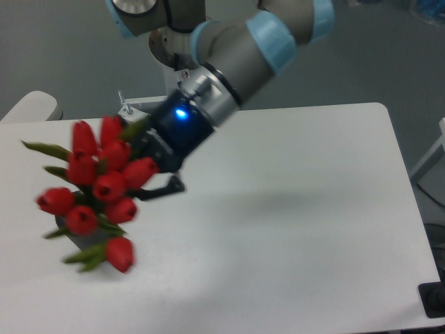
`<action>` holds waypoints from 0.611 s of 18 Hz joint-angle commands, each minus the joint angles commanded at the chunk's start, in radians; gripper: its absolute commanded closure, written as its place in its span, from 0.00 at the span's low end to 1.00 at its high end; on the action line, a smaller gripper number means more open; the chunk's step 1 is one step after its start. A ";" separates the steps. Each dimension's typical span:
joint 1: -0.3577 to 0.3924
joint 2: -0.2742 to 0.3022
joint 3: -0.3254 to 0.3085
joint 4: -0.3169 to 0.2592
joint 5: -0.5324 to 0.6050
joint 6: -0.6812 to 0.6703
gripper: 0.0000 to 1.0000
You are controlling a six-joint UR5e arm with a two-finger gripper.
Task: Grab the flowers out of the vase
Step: 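Carry the tulip bunch away from the vase over the table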
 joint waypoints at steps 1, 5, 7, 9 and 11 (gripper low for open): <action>0.008 -0.015 0.000 0.000 0.000 0.032 0.67; 0.037 -0.043 0.002 -0.002 0.000 0.109 0.67; 0.060 -0.055 0.000 0.000 -0.002 0.150 0.67; 0.074 -0.066 0.000 -0.002 -0.005 0.200 0.67; 0.078 -0.072 -0.008 0.000 -0.003 0.224 0.67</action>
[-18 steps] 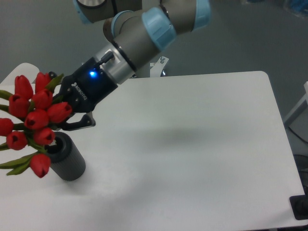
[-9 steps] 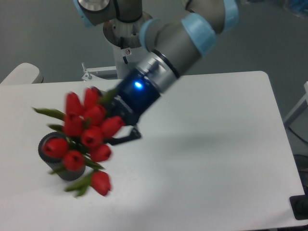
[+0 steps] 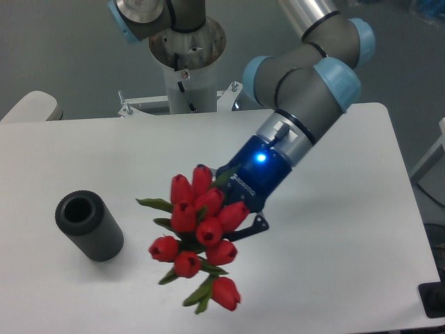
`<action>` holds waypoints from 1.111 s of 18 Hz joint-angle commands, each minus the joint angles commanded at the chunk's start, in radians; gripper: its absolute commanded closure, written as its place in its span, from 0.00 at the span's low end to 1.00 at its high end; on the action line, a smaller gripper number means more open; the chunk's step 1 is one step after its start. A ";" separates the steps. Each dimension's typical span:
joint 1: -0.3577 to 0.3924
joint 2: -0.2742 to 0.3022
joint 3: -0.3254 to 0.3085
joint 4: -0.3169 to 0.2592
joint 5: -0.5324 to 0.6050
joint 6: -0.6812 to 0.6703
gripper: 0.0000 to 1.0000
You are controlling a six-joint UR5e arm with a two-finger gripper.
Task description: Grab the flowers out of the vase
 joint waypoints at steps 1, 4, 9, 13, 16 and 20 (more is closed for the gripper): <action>0.012 0.000 -0.008 -0.002 0.000 0.023 0.67; 0.022 0.002 -0.035 -0.002 0.000 0.098 0.67; 0.038 0.002 -0.052 -0.002 0.002 0.126 0.67; 0.054 0.003 -0.061 -0.002 0.000 0.149 0.67; 0.055 0.008 -0.072 -0.002 0.000 0.155 0.67; 0.061 0.008 -0.071 -0.002 0.000 0.155 0.67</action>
